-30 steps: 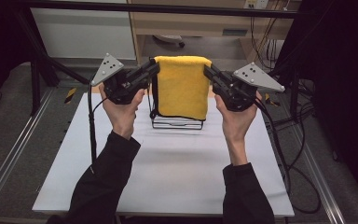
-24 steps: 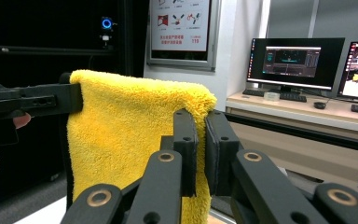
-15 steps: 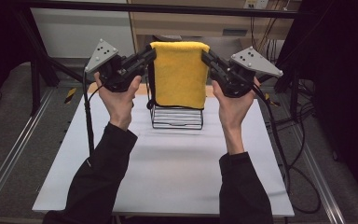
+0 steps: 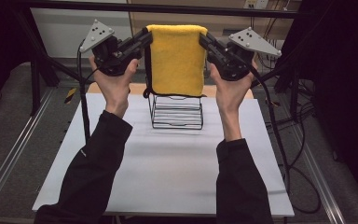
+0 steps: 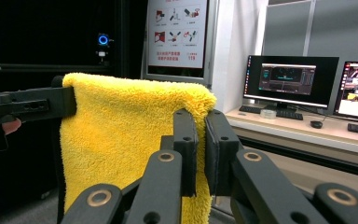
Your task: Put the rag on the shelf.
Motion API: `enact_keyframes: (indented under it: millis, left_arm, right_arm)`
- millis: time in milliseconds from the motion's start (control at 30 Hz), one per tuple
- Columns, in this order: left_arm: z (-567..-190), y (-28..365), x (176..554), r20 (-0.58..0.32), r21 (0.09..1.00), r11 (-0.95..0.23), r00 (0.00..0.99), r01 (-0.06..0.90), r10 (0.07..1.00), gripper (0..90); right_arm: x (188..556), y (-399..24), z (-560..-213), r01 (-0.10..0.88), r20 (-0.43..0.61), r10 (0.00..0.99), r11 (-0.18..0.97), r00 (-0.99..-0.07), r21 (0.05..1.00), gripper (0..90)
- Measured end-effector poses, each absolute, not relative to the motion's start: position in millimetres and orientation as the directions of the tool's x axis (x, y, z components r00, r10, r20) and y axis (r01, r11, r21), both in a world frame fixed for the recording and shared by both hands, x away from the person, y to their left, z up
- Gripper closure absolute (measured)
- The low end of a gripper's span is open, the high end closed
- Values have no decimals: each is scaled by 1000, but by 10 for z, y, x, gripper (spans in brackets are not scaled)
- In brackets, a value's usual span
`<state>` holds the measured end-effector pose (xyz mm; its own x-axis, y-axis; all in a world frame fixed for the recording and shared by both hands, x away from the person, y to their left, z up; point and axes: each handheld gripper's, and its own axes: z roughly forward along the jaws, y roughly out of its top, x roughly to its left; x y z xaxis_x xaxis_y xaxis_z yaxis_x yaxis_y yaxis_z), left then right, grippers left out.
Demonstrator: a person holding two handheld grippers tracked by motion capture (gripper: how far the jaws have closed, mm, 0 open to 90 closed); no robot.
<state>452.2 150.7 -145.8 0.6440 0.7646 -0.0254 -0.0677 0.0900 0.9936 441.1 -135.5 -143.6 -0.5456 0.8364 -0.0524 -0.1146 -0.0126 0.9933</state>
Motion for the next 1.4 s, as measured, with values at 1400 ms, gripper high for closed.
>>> enact_keyframes:
  millis: [1400]
  left_arm:
    - [-1219, 1468, 5275, 2, 998, 37, 602, -52, 798, 785]
  right_arm:
    - [5137, -1285, -1246, -107, -57, 862, 3, -503, 994, 846]
